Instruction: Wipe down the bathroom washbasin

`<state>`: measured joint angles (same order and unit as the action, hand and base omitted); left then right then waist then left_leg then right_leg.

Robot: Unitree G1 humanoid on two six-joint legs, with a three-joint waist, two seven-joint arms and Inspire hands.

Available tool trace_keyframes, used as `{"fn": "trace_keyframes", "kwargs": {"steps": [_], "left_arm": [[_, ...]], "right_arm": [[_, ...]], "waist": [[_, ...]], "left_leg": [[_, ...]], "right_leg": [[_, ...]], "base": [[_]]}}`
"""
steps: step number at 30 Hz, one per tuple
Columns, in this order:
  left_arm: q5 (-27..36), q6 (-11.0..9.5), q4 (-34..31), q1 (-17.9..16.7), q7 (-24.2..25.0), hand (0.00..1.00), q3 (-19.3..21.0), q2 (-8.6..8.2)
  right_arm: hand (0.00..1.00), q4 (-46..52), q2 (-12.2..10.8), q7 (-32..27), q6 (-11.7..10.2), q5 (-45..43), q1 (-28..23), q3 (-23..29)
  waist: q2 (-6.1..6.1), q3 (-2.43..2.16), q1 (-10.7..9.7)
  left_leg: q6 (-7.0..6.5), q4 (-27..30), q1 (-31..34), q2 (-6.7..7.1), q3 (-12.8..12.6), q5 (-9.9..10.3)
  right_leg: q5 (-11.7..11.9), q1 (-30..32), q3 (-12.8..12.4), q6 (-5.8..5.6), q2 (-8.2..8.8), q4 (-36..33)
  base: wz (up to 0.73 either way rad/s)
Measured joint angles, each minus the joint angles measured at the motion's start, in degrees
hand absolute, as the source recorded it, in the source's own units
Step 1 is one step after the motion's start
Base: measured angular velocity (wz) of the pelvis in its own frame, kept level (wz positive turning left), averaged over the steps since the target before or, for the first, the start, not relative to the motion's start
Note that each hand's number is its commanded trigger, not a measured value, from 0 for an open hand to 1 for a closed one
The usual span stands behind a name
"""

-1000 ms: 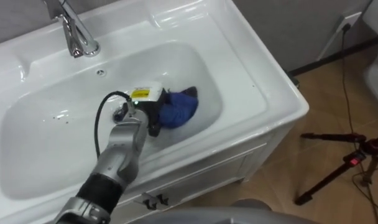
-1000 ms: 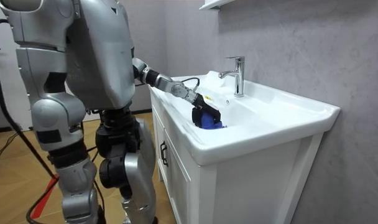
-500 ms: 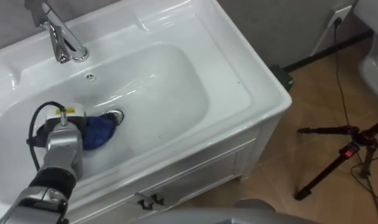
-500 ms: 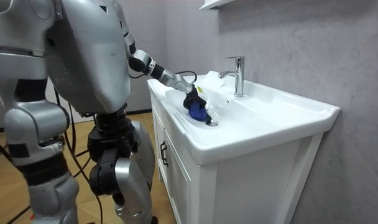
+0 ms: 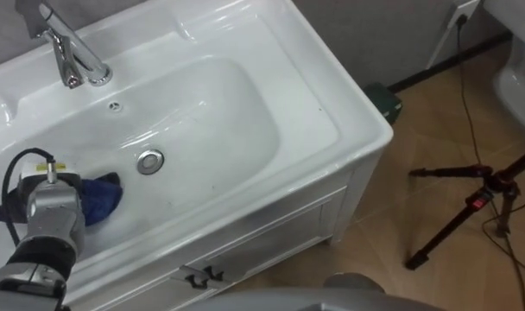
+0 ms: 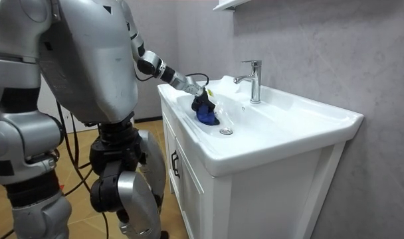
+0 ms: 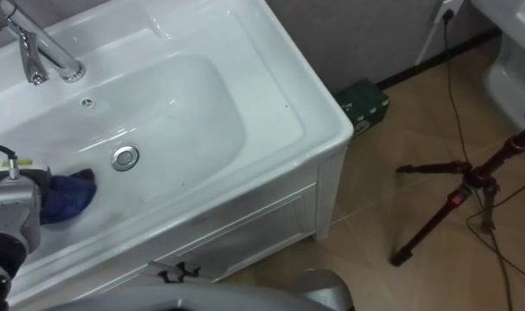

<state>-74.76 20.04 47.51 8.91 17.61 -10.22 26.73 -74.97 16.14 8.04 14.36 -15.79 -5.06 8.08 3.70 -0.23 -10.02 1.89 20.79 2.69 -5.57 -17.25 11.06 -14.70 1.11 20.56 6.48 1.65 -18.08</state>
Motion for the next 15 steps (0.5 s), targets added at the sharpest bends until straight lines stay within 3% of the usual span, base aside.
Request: {"fn": "trace_keyframes", "kwargs": {"steps": [7,15], "left_arm": [[-2.5,0.4,0.4,0.4,1.7,1.00,1.2,1.24],[-4.4,0.5,0.4,0.2,1.7,1.00,3.4,1.35]], "right_arm": [[0.00,0.4,0.1,-0.4,0.7,-0.3,1.0,0.6],[0.00,1.1,0.1,-2.4,0.7,-0.5,0.8,2.3]], "waist": [[-0.24,0.04,1.1],[-0.59,0.00,1.3]], "left_leg": [[0.37,0.0,0.4,-0.18,0.1,0.4],[0.38,0.0,0.6,-0.31,0.2,0.4]], "right_leg": [[-0.6,1.3,-0.2,0.47,0.09,-1.6],[-1.1,1.6,0.0,0.86,0.05,-2.3]], "base": [[-0.04],[0.02]]}}
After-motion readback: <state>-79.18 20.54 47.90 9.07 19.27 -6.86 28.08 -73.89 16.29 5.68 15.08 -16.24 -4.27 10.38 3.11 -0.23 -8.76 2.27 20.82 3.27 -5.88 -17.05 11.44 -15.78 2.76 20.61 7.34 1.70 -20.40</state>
